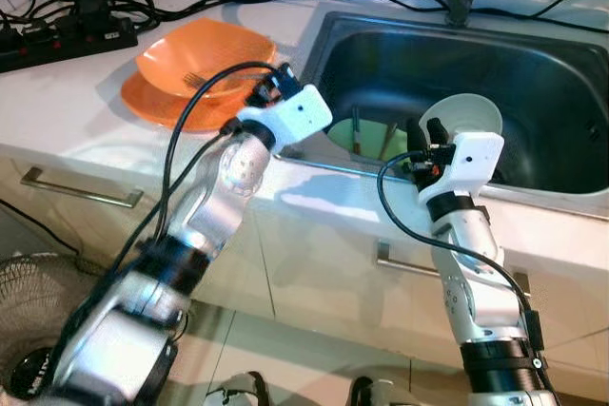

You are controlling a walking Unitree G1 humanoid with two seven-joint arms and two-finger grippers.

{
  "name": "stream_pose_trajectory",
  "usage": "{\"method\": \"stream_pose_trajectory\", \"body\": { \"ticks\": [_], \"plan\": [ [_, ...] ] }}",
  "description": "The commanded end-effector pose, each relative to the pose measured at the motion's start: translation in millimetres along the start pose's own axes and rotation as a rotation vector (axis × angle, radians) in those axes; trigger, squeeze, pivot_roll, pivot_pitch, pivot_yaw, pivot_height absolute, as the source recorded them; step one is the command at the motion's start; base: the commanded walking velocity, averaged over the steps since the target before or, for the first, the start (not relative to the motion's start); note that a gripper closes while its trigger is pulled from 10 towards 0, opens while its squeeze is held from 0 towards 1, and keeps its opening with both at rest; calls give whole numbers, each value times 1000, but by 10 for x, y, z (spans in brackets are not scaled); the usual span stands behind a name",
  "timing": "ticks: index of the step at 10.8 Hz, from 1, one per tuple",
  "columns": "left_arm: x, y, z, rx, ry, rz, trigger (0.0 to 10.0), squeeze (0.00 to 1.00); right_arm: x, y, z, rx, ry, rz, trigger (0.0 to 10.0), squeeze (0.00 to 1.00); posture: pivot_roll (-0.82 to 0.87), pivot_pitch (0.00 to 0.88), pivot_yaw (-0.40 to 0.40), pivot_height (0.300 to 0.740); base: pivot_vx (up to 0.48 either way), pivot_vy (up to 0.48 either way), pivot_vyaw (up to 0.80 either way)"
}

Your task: Kitchen organization

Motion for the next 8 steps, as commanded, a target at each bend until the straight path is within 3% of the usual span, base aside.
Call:
{"method": "stream_pose_trajectory", "body": {
  "ticks": [1, 2, 7, 8],
  "plan": [
    [-19, 4, -44, -7, 10, -39, 10000, 1000, 16, -69, 2, -34, -15, -3, 10000, 0, 21, 103, 21, 740, 0, 0, 0],
    [-33, -37, -106, -28, 18, -84, 10000, 0, 24, -61, -4, -30, -19, -4, 10000, 0, 19, 103, 21, 740, 0, 0, 0],
    [-51, -118, -272, -62, 19, -151, 10000, 0, 31, -62, -10, -29, -22, -6, 10000, 0, 10, 90, 21, 740, 0, 0, 0],
    [-34, -109, -285, -58, 19, -151, 3647, 0, 22, -73, -1, -31, -20, -7, 10000, 0, 11, 77, 24, 740, 0, 0, 0]
  ]
}}
Point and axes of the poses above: a point about 5 cm out from each wrist's last joint towards the gripper, its own z axis pointing back from the gripper into the wrist, its own y axis along the axis of the wrist's last joint, x = y × z, the point moved 1 cm from there along -z, pointing out of the wrist towards the gripper, and after that the axes turned 2 degrees about -z, right-handed, at the moved point
